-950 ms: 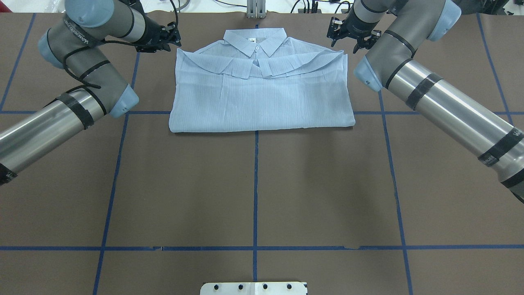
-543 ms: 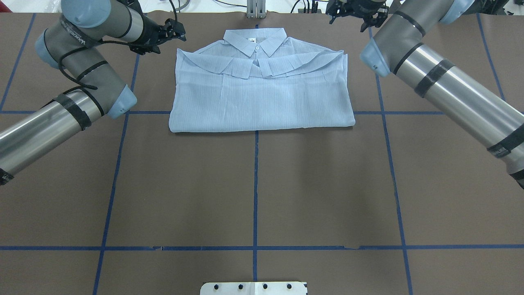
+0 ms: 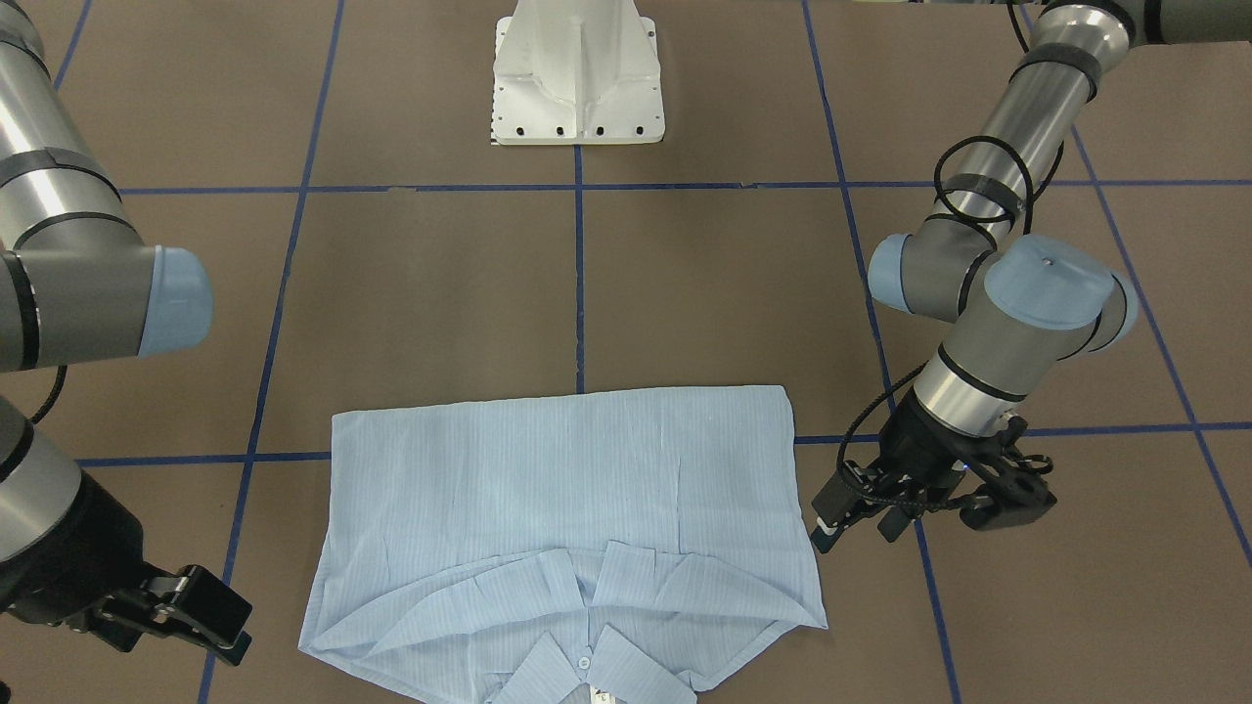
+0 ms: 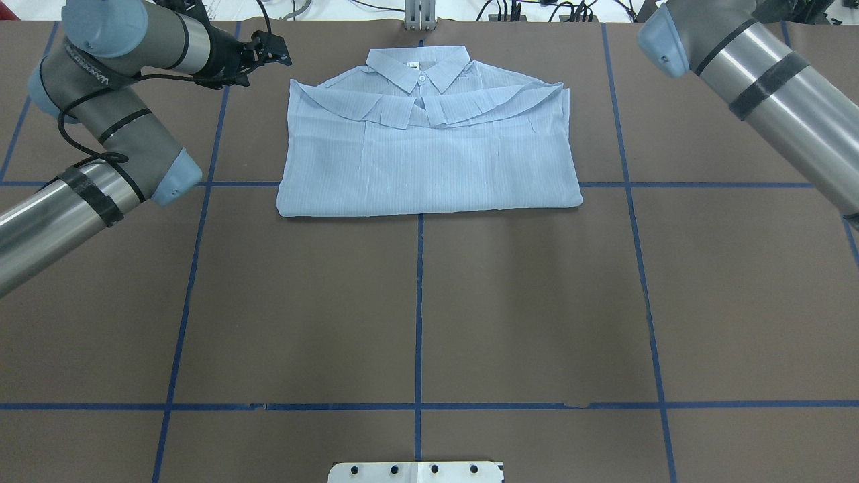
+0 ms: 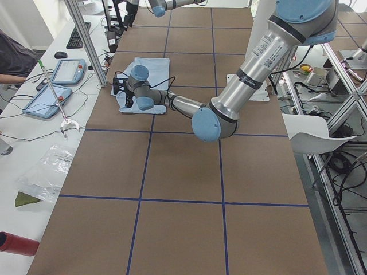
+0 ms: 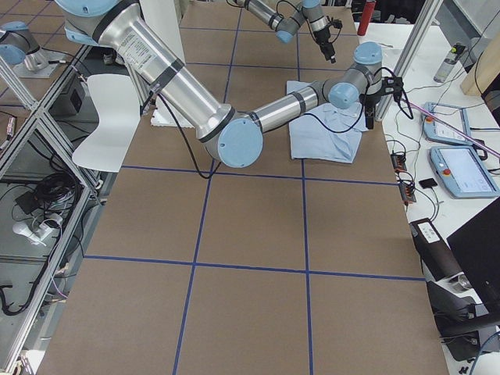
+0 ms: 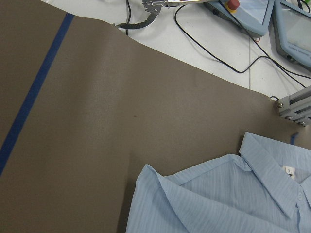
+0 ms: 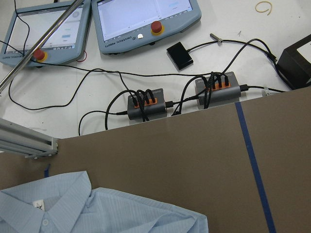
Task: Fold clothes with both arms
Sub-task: 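Raise both grippers up and away from the folded shirt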
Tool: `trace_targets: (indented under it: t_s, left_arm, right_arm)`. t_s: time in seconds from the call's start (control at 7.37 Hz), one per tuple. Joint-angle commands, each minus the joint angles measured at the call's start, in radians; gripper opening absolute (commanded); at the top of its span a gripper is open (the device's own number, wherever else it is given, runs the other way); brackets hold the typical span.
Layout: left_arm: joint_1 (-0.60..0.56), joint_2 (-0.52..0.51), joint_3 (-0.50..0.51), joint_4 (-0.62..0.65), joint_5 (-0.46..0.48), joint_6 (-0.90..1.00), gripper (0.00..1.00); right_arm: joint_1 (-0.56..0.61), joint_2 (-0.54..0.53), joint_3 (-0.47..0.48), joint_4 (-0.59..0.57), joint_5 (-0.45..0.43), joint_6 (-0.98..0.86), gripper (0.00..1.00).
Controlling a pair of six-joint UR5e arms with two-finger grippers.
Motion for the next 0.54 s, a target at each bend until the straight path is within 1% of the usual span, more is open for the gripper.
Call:
trace_targets:
  t_s: [0.0,0.14,0.41]
  left_arm:
    - [-0.002,0.057,-0.122,0.011,0.055,0.001,1.0]
    - [-0.002,0.063,-0.137,0.012,0.056,0.001,1.0]
    - [-0.003,0.066,-0.155,0.013,0.056,0.001,1.0]
  right_arm:
    - [0.011,-0.062,0.09,0.005,0.006,0.01,1.0]
    - [0.011,-0.084,0.116,0.005,0.0,0.01,1.0]
    - [0.017,-0.081,0.123,0.005,0.0,0.015,1.0]
